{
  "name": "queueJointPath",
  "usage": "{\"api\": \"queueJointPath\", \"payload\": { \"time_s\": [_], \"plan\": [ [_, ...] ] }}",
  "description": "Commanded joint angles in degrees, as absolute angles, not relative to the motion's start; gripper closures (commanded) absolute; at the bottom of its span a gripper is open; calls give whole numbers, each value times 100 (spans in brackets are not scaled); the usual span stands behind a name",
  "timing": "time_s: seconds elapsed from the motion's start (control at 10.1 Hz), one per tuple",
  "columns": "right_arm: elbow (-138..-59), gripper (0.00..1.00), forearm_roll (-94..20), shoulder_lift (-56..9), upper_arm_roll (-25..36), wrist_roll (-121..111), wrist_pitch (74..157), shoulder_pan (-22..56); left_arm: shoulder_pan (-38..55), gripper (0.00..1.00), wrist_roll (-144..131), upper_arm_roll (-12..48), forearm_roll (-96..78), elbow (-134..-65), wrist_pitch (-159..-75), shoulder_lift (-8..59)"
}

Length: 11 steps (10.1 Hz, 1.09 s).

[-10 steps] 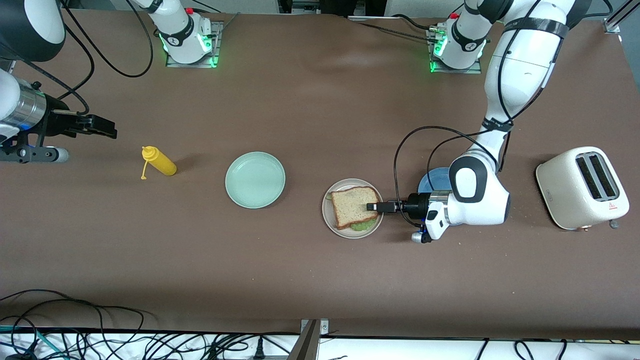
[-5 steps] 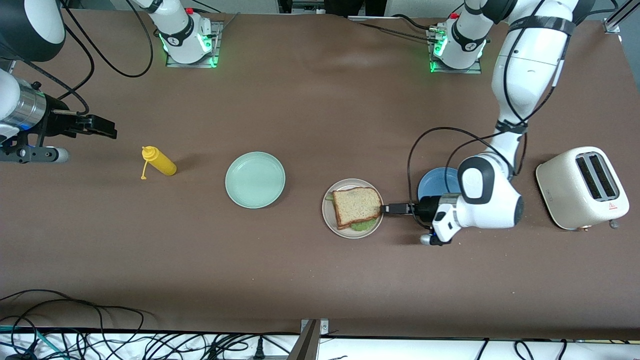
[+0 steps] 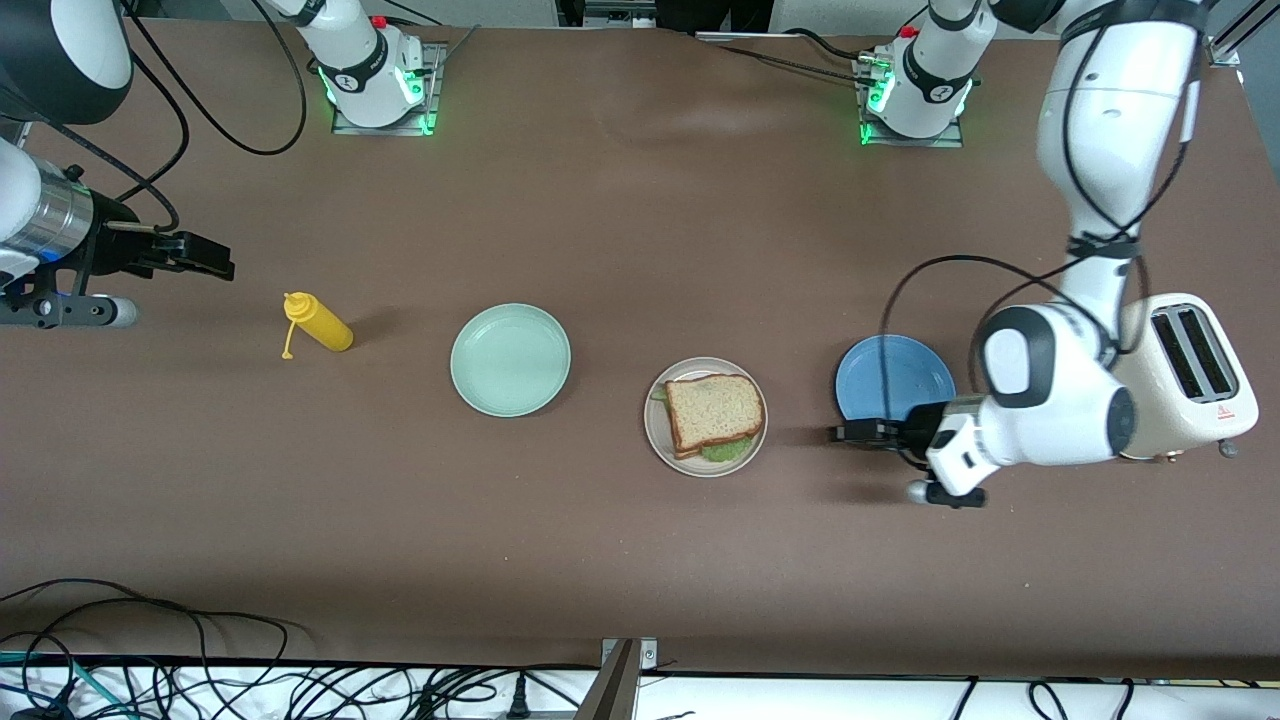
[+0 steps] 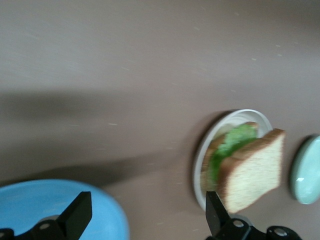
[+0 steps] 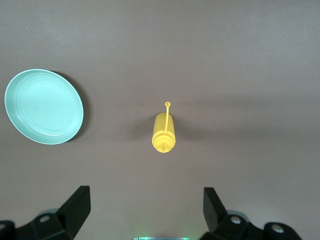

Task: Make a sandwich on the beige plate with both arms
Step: 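Open the left gripper and draw it back toward the toaster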

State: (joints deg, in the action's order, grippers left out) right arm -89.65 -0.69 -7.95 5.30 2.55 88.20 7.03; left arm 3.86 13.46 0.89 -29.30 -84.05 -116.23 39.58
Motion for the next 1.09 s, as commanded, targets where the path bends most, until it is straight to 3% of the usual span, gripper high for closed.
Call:
{"api": "queueJointPath", "payload": {
  "time_s": [0.0, 0.49, 0.99],
  "plan": [
    [-9026, 0, -88, -747, 475, 351, 8877, 650, 185, 0, 1248, 114, -1450, -8446, -11321, 3535],
    [-9018, 0, -88, -773, 475, 343, 8877, 650, 176, 0, 89, 123, 385, -8437, -10337, 2708],
    [-8938, 0, -88, -817, 475, 343, 8877, 650, -7, 0, -439, -9, 369, -8358, -9589, 2180]
  ]
}}
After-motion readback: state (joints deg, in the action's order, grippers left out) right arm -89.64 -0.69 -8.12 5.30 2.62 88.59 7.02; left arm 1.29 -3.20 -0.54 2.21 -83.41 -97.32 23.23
